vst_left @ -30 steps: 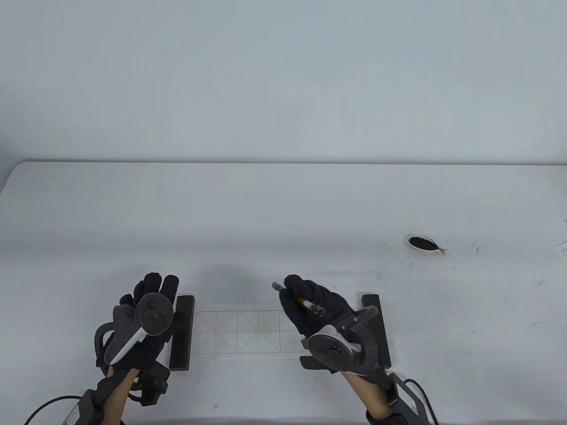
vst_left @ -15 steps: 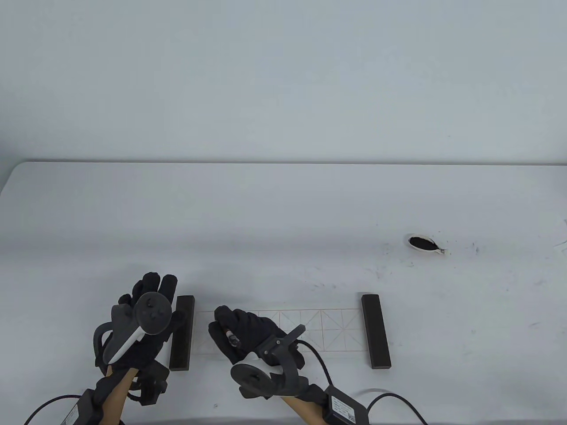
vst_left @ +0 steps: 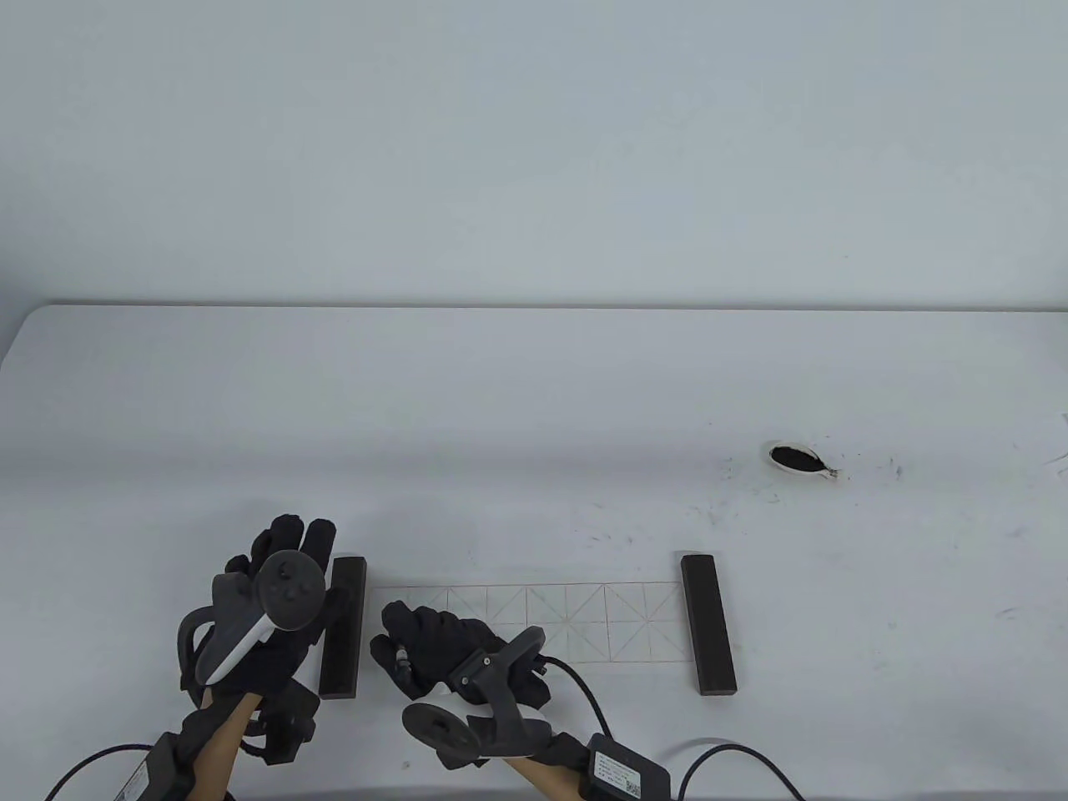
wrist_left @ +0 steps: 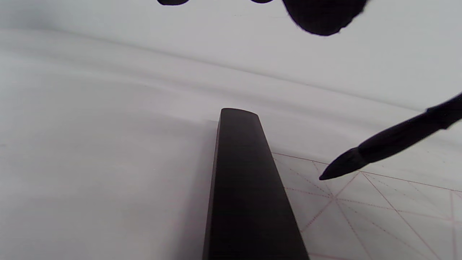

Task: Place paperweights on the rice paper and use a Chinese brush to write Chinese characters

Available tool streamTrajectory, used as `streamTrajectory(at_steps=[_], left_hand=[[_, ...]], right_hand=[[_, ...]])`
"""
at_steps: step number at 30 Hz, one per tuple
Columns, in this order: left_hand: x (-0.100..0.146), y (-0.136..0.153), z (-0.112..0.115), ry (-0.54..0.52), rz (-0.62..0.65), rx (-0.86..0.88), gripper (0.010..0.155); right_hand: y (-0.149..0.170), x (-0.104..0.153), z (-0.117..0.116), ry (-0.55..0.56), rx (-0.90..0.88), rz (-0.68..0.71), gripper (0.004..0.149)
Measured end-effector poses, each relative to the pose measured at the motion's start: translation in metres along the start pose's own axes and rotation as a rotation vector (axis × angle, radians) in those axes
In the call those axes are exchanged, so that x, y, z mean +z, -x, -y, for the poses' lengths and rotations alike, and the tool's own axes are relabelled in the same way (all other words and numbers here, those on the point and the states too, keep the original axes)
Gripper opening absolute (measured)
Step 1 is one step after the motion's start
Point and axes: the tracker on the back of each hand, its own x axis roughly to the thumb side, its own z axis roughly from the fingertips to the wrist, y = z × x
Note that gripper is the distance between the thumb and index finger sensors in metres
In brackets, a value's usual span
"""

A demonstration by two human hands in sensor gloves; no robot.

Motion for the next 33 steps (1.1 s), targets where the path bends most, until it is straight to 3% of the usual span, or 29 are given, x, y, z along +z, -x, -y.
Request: streamTrajectory(at_steps=[17,21,26,33], left_hand=[[0.0,0.0,0.0,0.0,0.0,0.0,0.081],[0.0,0.0,0.0,0.0,0.0,0.0,0.081],[0.001,-0.001,0.0,0.016,-0.002,0.001,0.081],[0.0,-0.002,0.001,0.022,0.002,-0.001,0.081]], right_hand=[[-0.012,0.003,0.001,-0.051,-0.027,0.035,0.04],[-0.007,0.002,0.007,-0.065,-0.144,-0.051,0.04],[0.021,0.005,0.018,-0.03,-0.358,-0.254,0.044],[0.037,0.007,0.018,-0.064,-0.219,-0.225,0.045]])
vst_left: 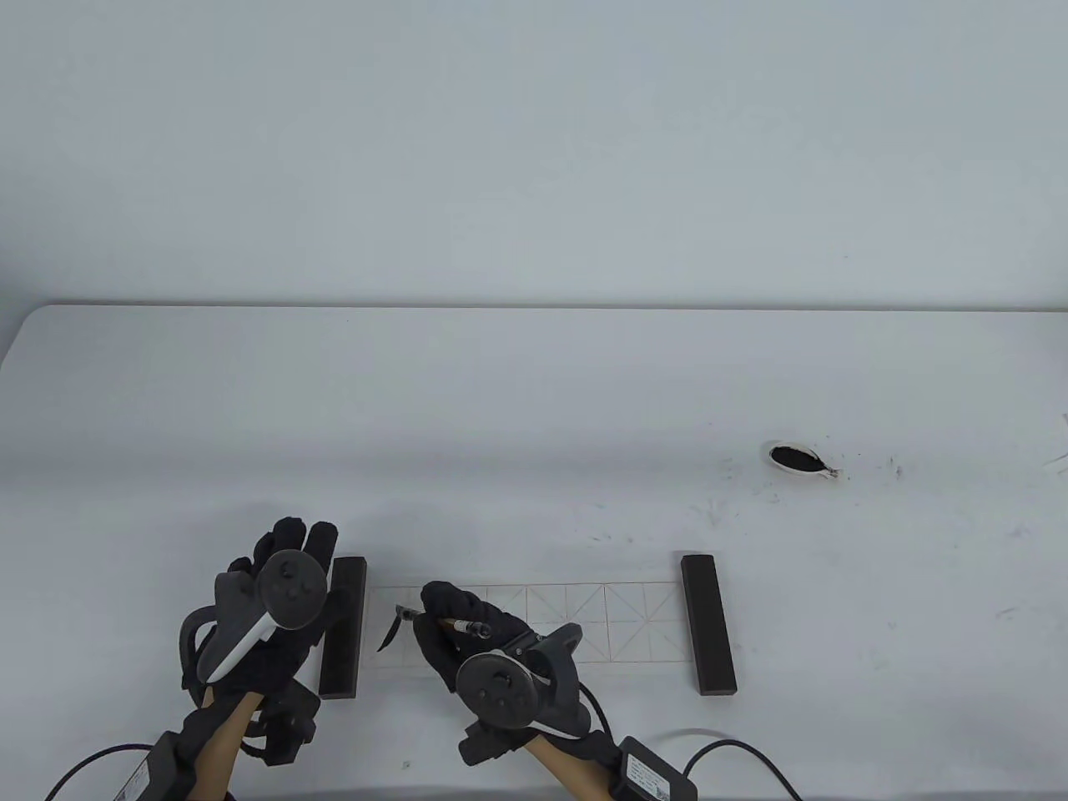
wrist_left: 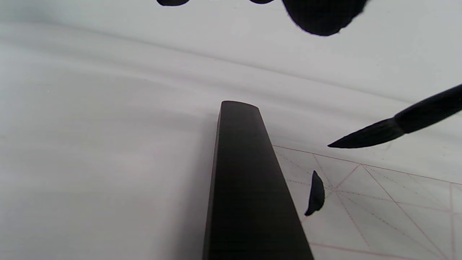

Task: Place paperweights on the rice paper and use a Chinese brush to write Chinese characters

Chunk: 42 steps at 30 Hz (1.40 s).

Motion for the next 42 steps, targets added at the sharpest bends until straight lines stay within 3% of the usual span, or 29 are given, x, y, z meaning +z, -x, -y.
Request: streamTrajectory(at_steps=[17,30,34,39,42], left_hand=[[-0.001,-0.001,0.001,0.014,0.0,-0.002,0.081],[-0.001,-0.001,0.001,0.014,0.0,-0.002,0.08],[-0.001,-0.001,0.001,0.022,0.0,-0.002,0.081],[0.0,-0.002,0.002,0.025,0.005,-0.012,0.081],[0.0,-0.002,0.002,0.025,0.003,-0.011,0.081]], right_hand=[[-0.001,0.001,-0.013,-0.091,0.094,0.03,0.044],[-0.003,-0.004,0.001,-0.114,0.082,0.007,0.039],[-0.003,-0.007,0.014,-0.13,0.074,0.002,0.038],[0.001,-0.01,0.058,-0.062,0.061,-0.023,0.04],[0.014,-0.004,0.07,-0.046,0.058,-0.039,0.043]])
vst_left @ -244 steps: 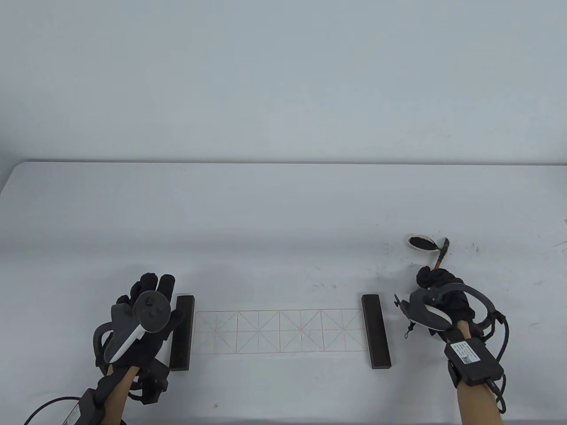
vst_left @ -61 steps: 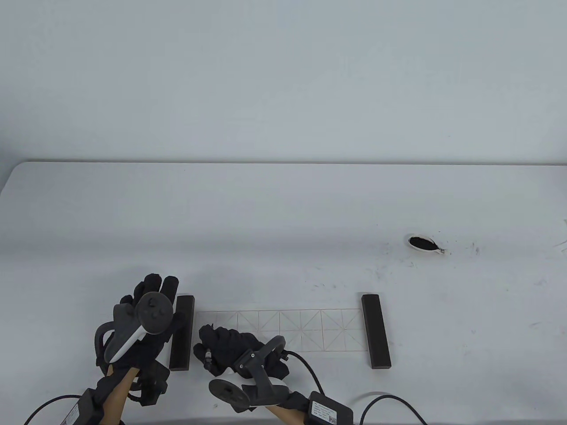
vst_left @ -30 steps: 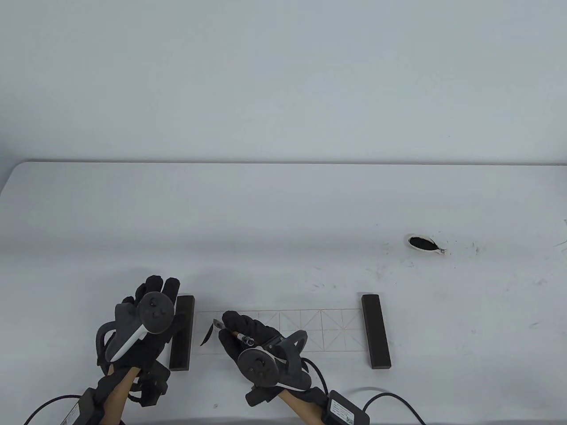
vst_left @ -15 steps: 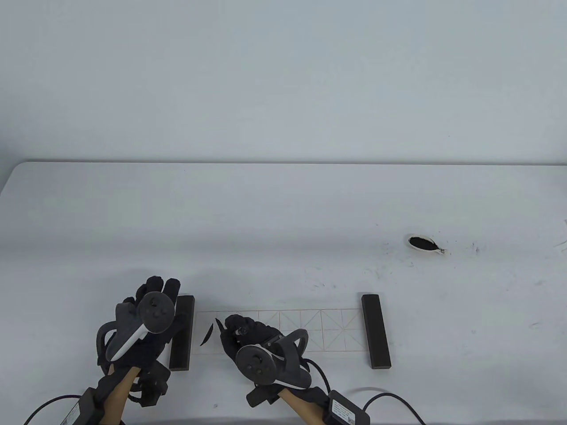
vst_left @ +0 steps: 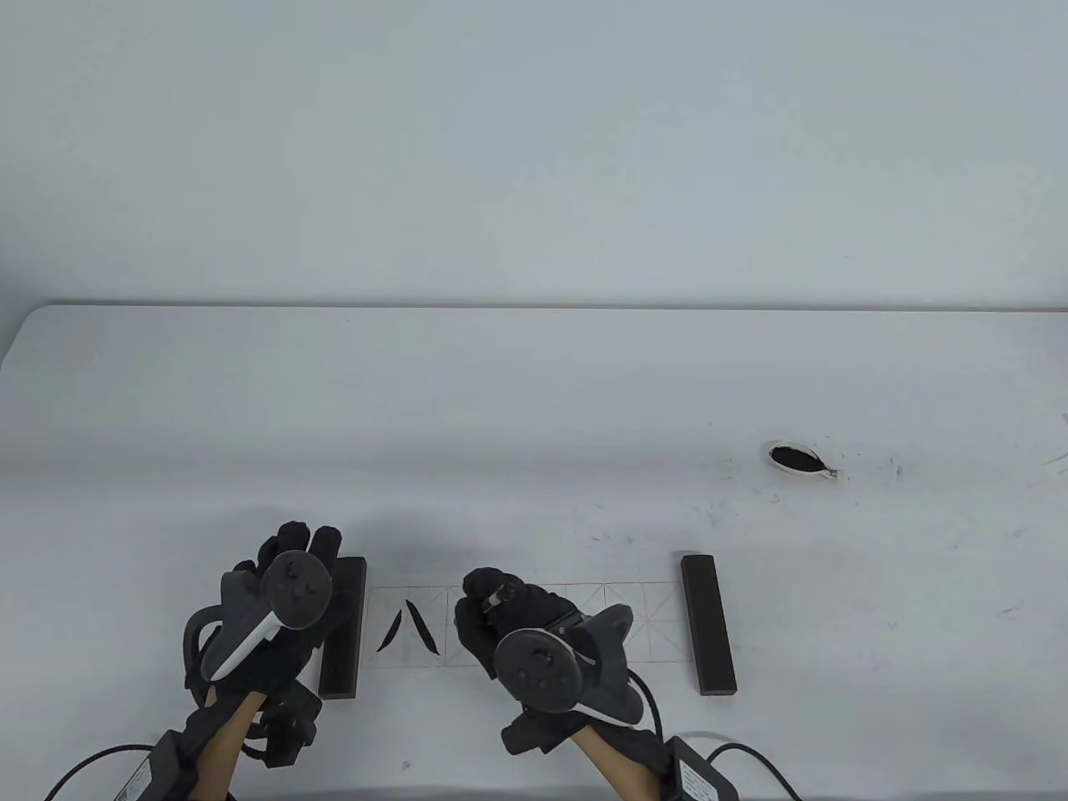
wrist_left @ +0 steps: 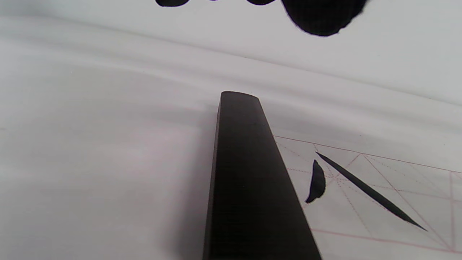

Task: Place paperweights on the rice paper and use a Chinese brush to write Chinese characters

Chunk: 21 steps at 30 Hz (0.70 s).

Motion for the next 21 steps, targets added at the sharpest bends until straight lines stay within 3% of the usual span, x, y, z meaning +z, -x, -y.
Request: streamTrajectory(at_steps=[6,8,21], left_hand=[[0.0,0.0,0.001,0.004,-0.004,0.002,0.081],[-0.001,0.0,0.002,0.013,-0.006,0.005,0.08],[-0.003,0.0,0.004,0.029,-0.005,0.003,0.08]], right_hand=[[0.033,0.02,-0.02,0.072,-0.024,-0.018,0.044],[0.038,0.022,-0.026,0.009,-0.035,0.009,0.044],[0.042,0.022,-0.04,-0.013,0.011,0.011,0.045]])
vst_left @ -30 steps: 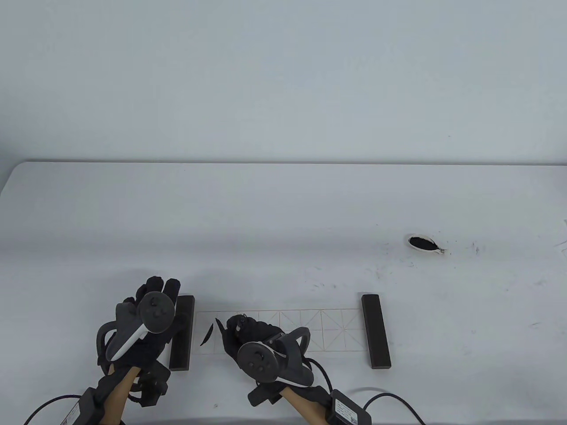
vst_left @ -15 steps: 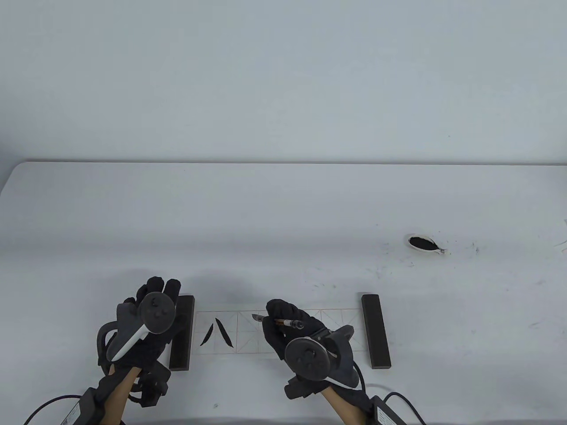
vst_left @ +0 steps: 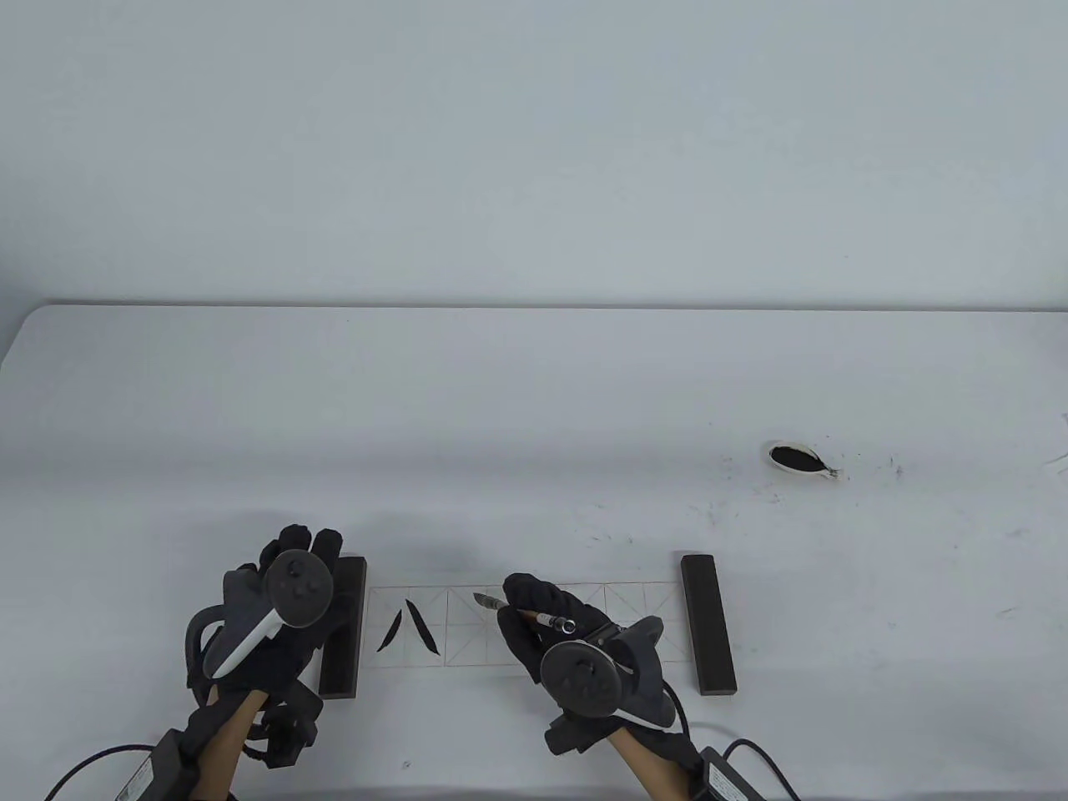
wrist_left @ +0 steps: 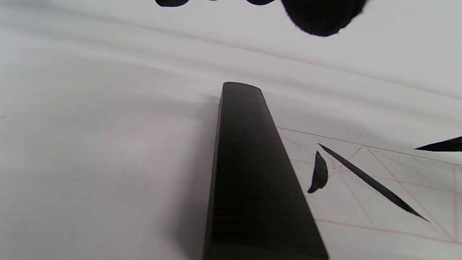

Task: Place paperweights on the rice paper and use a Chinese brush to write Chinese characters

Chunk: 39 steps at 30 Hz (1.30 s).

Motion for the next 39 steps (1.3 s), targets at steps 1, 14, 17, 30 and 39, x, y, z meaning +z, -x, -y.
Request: streamTrajectory(at_steps=[1,14,17,30,39], left_hand=[[-0.0001,0.0,0.0,0.001,0.0,0.0,0.08],[-0.0009,-0.0001,0.0005,0.001,0.004,0.0,0.08],[-0.0009,-0.0001,0.0005,0.0,0.004,0.0,0.08],[-0.0012,-0.0004,0.0012,0.007,0.004,-0.002,0.08],[-0.0012,-0.0003,0.0012,0.007,0.004,-0.002,0.08]], right_hand=[[0.0003,0.0001,-0.0008,-0.005,0.0,-0.002,0.045],[0.0,-0.0008,-0.0053,-0.058,0.03,-0.019,0.046],[-0.0002,-0.0011,-0.0044,-0.066,0.037,-0.021,0.044],[-0.0017,-0.0018,-0.0033,-0.073,-0.116,0.007,0.045],[-0.0008,-0.0031,-0.0066,-0.121,-0.088,0.011,0.045]])
